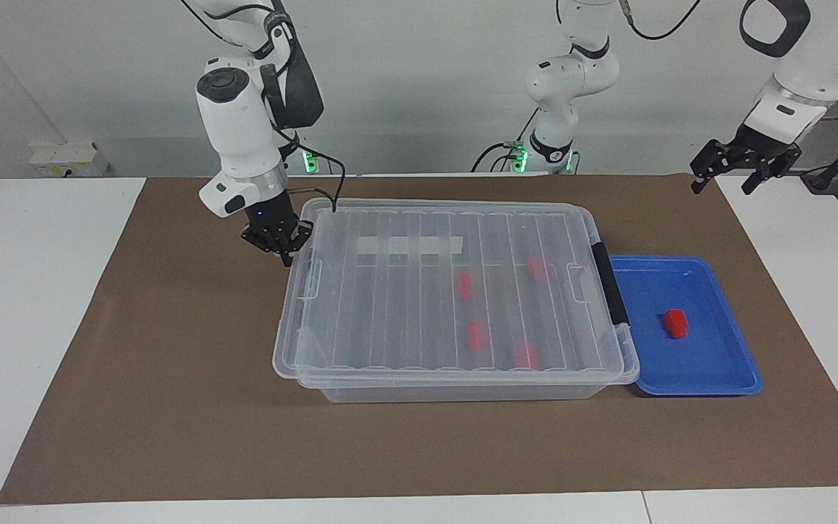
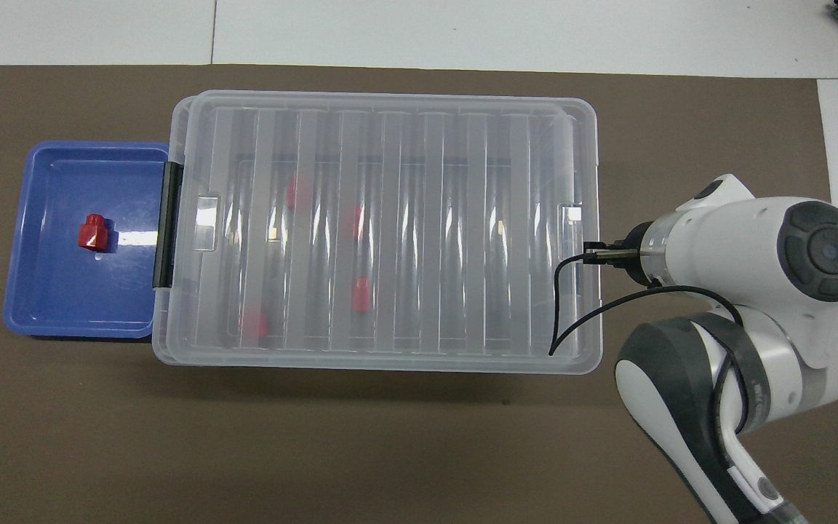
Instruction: Place red block in blue tray from box
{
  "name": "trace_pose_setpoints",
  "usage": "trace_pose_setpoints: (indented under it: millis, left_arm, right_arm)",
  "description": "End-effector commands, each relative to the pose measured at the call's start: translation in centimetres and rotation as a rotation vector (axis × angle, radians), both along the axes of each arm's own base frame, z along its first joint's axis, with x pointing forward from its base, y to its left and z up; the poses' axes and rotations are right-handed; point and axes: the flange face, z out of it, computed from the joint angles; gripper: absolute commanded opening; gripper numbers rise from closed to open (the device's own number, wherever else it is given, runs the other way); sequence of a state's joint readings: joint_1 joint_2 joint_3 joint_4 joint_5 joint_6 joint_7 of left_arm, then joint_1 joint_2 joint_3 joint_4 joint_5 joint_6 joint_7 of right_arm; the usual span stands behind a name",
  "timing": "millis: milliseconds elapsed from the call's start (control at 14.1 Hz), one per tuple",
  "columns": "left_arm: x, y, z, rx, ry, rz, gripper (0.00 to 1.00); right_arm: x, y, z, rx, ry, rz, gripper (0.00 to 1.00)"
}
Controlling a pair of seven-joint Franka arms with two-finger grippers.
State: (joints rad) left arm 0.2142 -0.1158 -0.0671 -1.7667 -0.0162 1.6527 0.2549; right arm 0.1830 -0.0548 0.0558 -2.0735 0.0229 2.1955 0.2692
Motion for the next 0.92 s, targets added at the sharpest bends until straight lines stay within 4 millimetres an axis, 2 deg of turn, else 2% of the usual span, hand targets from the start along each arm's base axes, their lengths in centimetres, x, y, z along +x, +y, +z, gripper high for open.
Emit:
trace_pose_setpoints:
  millis: [0, 71, 142, 213, 284, 355, 426, 709, 851]
  left_arm:
    - [0.1, -1.8, 0.2, 0.019, 0.011, -0.044, 1.00]
    - [0.5, -3.1, 1.5, 0.028, 0.001, -0.067, 1.00]
    - [0.7, -3.5, 2.0, 0.041, -0.007, -0.078, 1.00]
    - [1.5, -4.0, 1.3, 0.031, 0.013, -0.089, 1.00]
    - [2.9, -4.7, 1.6, 0.035, 0.008, -0.104, 1.00]
    - [4.5, -5.8, 0.7, 0.025, 0.048, -0.129, 1.00]
    - [4.9, -6.0, 0.6, 0.028, 0.064, -0.129, 1.00]
    - [4.7, -9.0, 0.4, 0.023, 0.077, -0.040, 1.00]
    - [4.5, -9.0, 0.4, 0.022, 0.086, -0.034, 1.00]
  right_arm:
    - [-0.6, 0.9, 0.1, 0.025, -0.022, 0.000, 0.00]
    - [-0.5, 0.9, 0.0, 0.024, -0.022, 0.001, 0.00]
    - [-0.5, 0.9, -0.1, 0.023, -0.021, 0.002, 0.00]
    - [-0.6, 1.0, 0.0, 0.023, -0.022, 0.004, 0.00]
    - [-0.5, 1.0, -0.1, 0.023, -0.021, 0.004, 0.00]
    - [-0.5, 1.0, 0.0, 0.023, -0.022, 0.005, 0.00]
    - [-0.5, 1.0, 0.0, 0.025, -0.022, 0.003, 0.00]
    - [-0.2, 1.0, 0.3, 0.026, -0.025, 0.002, 0.00]
    - [-0.2, 0.4, 0.6, 0.027, -0.026, -0.012, 0.00]
